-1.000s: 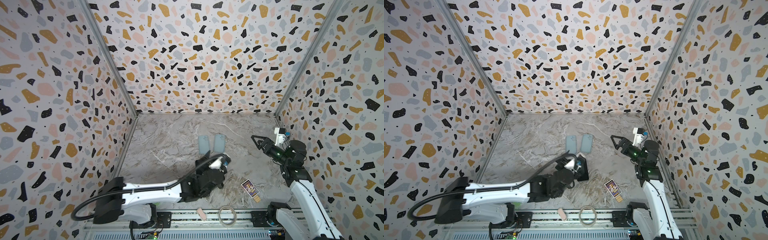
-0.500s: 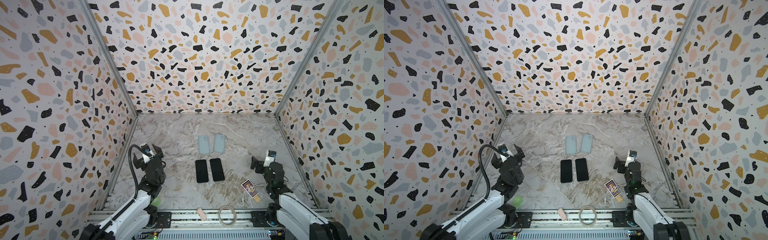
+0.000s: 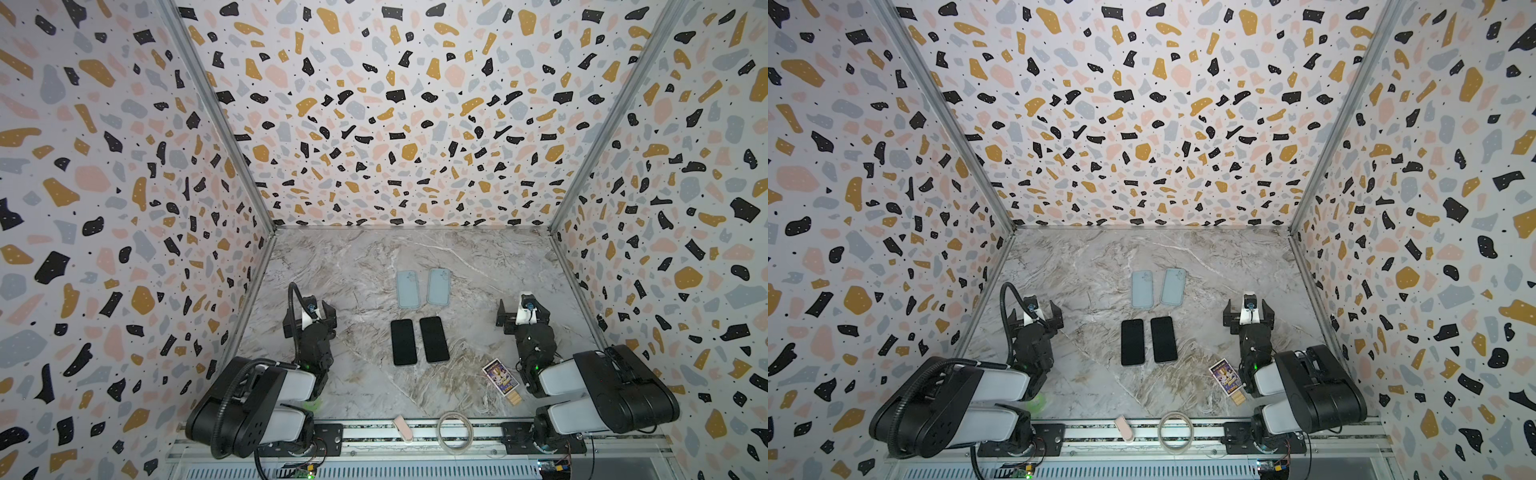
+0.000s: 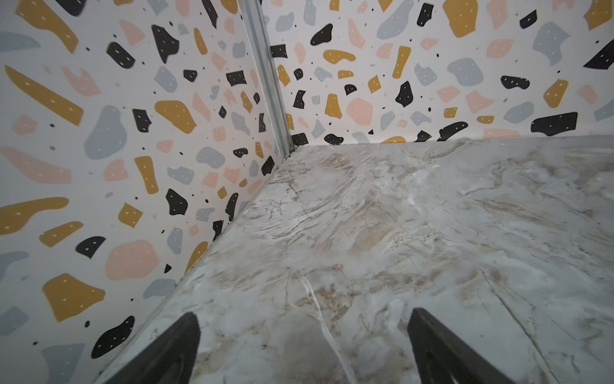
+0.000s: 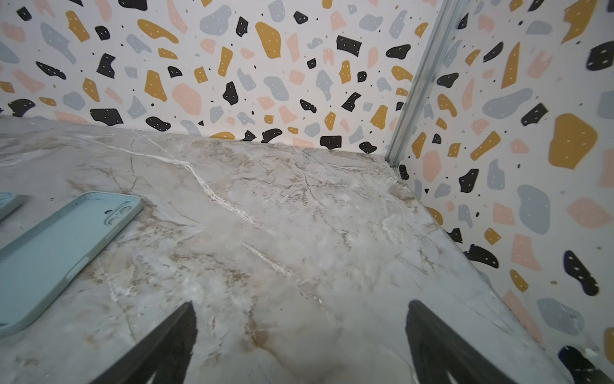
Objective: Take the phone out of the phone case
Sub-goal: Reset both arms
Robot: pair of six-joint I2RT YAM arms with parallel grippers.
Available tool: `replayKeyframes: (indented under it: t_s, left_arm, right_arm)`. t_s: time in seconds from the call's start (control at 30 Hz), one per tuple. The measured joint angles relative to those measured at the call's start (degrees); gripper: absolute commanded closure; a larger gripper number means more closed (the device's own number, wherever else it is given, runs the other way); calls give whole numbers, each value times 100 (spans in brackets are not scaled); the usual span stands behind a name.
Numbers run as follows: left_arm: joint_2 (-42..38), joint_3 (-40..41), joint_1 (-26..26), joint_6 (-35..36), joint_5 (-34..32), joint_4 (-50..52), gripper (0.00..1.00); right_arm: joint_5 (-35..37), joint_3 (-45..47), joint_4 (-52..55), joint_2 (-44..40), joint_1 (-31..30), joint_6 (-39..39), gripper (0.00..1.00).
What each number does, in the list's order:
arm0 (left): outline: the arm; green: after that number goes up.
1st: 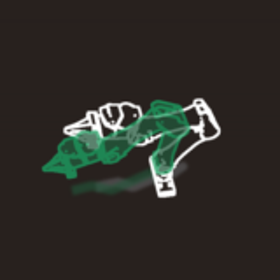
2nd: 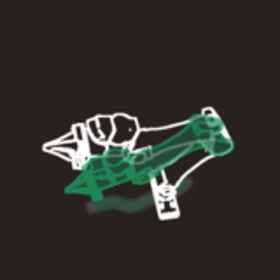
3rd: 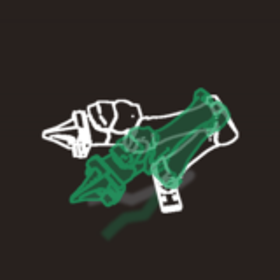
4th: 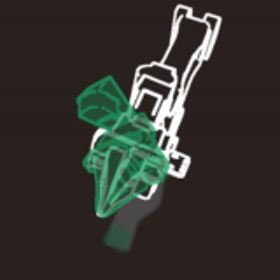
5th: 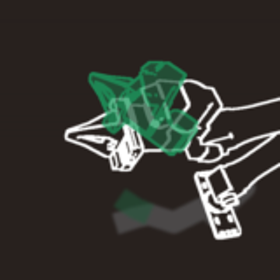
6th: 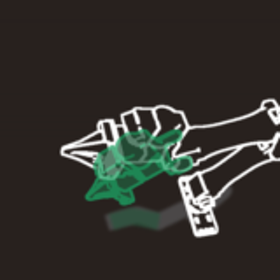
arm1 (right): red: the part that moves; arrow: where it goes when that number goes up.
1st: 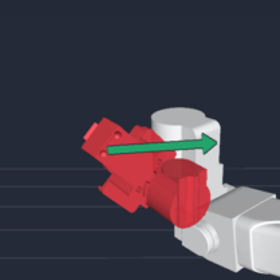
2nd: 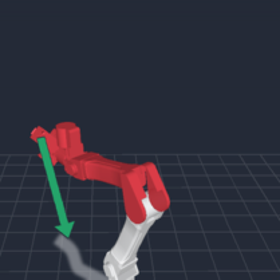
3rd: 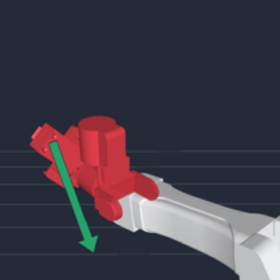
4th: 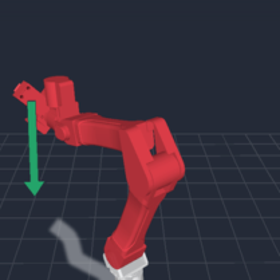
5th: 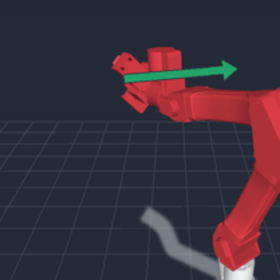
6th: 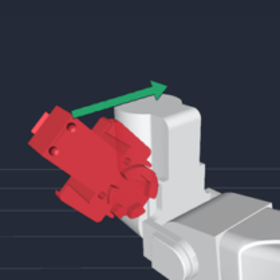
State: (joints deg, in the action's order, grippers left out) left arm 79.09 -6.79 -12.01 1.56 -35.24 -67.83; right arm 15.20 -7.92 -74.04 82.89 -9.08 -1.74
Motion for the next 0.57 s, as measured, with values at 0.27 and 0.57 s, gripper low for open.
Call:
replayKeyframes:
  t_s: [0.27, 0.57]
  left_arm:
    - [192, -199, 387, -236, 769, 35, 1]
    - [181, -201, 398, -271, 931, 50, 1]
  right_arm:
    - [-511, -446, 367, 151, 455, 251, 1]
    - [-678, -446, 422, 190, 450, 271, 1]
